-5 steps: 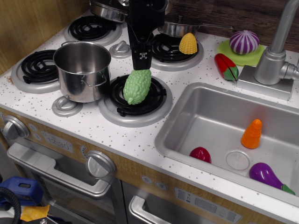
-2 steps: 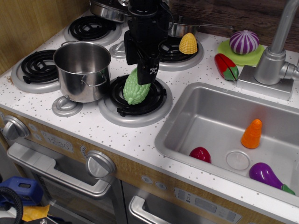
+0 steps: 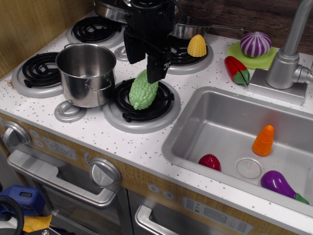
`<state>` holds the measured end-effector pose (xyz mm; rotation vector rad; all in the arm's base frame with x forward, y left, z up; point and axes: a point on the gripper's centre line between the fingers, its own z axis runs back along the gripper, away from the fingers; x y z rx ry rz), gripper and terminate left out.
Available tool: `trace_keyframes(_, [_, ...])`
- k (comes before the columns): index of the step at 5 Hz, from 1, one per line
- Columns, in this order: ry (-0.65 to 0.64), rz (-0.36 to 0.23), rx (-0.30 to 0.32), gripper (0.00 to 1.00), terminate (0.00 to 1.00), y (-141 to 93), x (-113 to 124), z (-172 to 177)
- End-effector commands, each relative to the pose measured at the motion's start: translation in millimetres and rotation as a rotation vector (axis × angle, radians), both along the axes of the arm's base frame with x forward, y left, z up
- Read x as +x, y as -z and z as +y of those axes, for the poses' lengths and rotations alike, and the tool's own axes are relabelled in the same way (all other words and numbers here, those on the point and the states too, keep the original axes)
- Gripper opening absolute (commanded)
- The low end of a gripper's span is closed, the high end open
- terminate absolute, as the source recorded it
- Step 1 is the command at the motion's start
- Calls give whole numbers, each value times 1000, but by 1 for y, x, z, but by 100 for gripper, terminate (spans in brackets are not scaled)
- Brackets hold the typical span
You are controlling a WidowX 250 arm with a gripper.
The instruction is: Put green squash in pot or pan
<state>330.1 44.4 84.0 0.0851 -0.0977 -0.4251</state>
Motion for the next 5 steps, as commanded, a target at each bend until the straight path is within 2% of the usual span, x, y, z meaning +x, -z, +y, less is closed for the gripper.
trace_keyframes(1, [-110,-94,-37,100,0,-8,11,4])
trace_keyframes(2, [-187,-148,-24,100,0,5,14,8])
trace_keyframes(3, [-248,-157,-51,100,0,13,17,13])
trace_keyframes(4, [-345,-155,-47,100,0,21,24,11])
trace_keyframes(5, [-380,-163,-92,100,0,30,29,11])
